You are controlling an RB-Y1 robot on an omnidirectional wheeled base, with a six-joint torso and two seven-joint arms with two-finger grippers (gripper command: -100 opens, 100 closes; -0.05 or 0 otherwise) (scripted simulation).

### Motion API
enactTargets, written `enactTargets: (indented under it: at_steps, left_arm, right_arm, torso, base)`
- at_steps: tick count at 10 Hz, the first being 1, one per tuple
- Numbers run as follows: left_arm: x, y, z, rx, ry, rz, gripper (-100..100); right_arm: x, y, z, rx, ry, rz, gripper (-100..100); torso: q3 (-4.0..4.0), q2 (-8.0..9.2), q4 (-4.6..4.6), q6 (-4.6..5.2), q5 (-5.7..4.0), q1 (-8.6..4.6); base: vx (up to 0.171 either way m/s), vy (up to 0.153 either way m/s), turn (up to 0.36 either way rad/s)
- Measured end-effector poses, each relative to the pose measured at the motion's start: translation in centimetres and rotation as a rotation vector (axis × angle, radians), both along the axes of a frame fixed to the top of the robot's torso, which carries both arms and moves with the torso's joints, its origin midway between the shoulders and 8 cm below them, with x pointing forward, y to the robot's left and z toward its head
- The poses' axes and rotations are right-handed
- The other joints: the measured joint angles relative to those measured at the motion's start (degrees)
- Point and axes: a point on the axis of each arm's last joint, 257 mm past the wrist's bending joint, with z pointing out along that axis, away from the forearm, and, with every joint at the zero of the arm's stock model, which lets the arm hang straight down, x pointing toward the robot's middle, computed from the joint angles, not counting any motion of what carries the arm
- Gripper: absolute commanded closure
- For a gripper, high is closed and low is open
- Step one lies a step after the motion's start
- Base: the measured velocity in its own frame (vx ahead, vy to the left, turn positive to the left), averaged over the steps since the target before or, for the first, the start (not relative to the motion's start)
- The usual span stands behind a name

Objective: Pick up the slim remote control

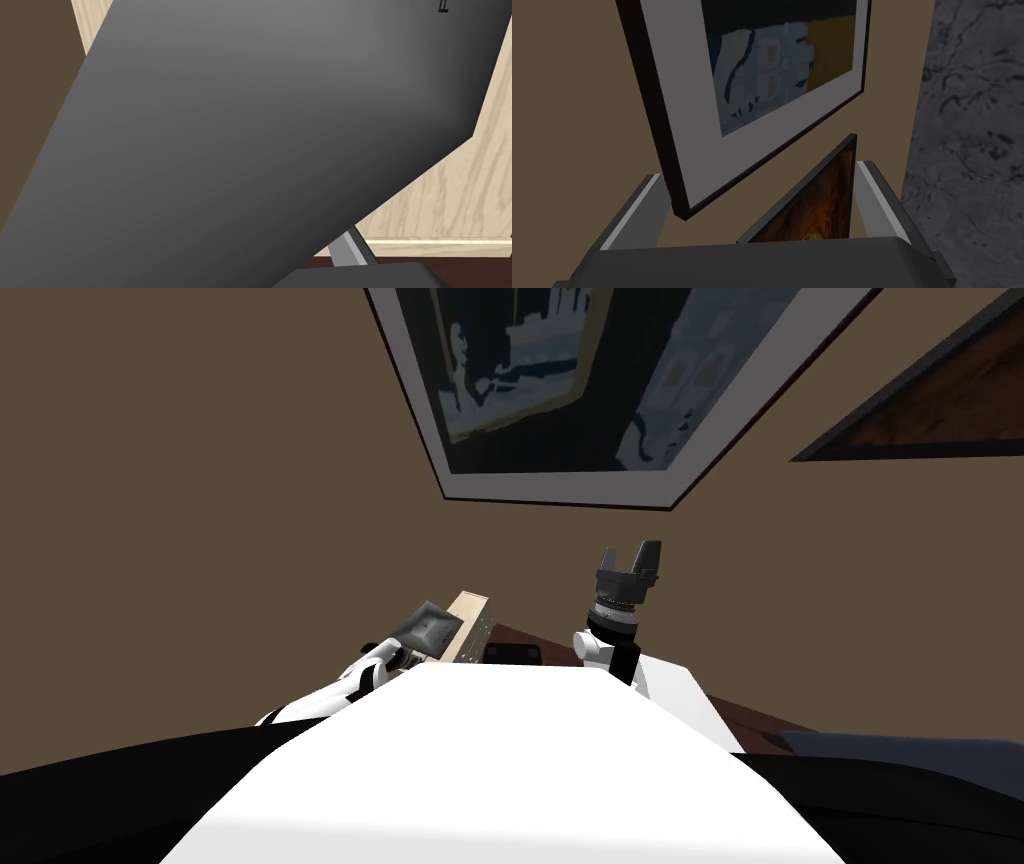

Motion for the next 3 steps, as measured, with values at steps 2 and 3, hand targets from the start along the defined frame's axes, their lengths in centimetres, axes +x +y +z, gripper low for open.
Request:
enactTargets:
  at_steps: [2,3]
  left_arm:
    - [0.0,0.38,0.23,0.001,-0.004,-0.022,100]
    - [-0.15,0.43,0.27,0.0,-0.001,-0.028,0]
  right_arm:
    - [0.0,0.0,0.0,0.0,0.0,0.0,0]
    - [0.0,0.0,0.0,0.0,0.0,0.0,0]
  torso:
    - [0.06,0.11,0.0,-0.09,-0.03,0.0]
    - [0.1,0.18,0.04,0.01,-0.01,0.04]
  base:
    - [0.054,-0.037,0.144]
    - [0.005,-0.005,-0.009]
